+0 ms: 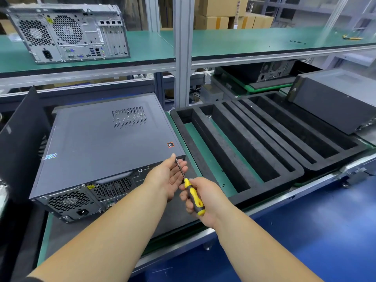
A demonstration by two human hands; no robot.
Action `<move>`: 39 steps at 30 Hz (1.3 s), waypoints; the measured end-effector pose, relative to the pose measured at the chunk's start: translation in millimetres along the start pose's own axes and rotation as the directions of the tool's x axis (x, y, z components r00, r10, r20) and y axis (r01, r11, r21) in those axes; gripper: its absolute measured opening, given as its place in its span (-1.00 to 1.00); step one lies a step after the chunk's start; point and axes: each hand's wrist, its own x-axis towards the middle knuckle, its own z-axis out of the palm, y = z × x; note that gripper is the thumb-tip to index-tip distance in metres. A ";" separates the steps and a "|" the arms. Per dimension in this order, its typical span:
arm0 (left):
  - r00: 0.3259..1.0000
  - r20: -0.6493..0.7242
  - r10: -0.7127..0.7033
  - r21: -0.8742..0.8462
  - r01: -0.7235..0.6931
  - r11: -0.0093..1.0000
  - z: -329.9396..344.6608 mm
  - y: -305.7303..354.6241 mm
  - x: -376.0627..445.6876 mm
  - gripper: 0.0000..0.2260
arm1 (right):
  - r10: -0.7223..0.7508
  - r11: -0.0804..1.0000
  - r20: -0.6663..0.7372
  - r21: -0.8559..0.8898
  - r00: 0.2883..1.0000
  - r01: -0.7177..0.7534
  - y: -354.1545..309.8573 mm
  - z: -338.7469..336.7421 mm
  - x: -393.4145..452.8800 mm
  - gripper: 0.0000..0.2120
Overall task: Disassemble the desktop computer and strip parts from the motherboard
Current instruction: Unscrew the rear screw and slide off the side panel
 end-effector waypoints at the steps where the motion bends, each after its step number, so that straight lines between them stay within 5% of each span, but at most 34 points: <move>1: 1.000 -0.002 0.005 0.002 -0.005 1.000 0.0 -0.3 0.1 -0.76 | -0.010 1.000 -0.003 -0.008 1.000 0.010 -0.6 -0.2 -0.1 -0.73; 18: 0.998 0.022 0.052 0.069 -0.054 0.996 -4.3 -9.2 0.2 -0.86 | -0.085 0.972 -0.059 -0.223 0.995 0.070 -7.0 -19.8 -1.5 -0.77; 25: 0.988 0.152 -0.041 0.348 -0.015 0.937 7.7 -17.5 -4.5 -0.78 | -0.432 0.836 -0.115 -0.422 0.894 0.350 -12.0 -35.8 9.2 -0.90; 30: 0.976 0.209 -0.066 0.504 -0.050 0.862 19.6 -23.5 -2.9 -0.79 | -0.464 0.794 -0.070 -0.476 0.883 0.379 -14.3 -54.6 21.3 -0.94; 39: 0.978 0.199 -0.059 0.599 -0.074 0.797 52.1 -42.5 12.7 -0.67 | -0.499 0.793 -0.203 -0.498 0.843 0.350 -26.6 -102.0 56.4 -0.93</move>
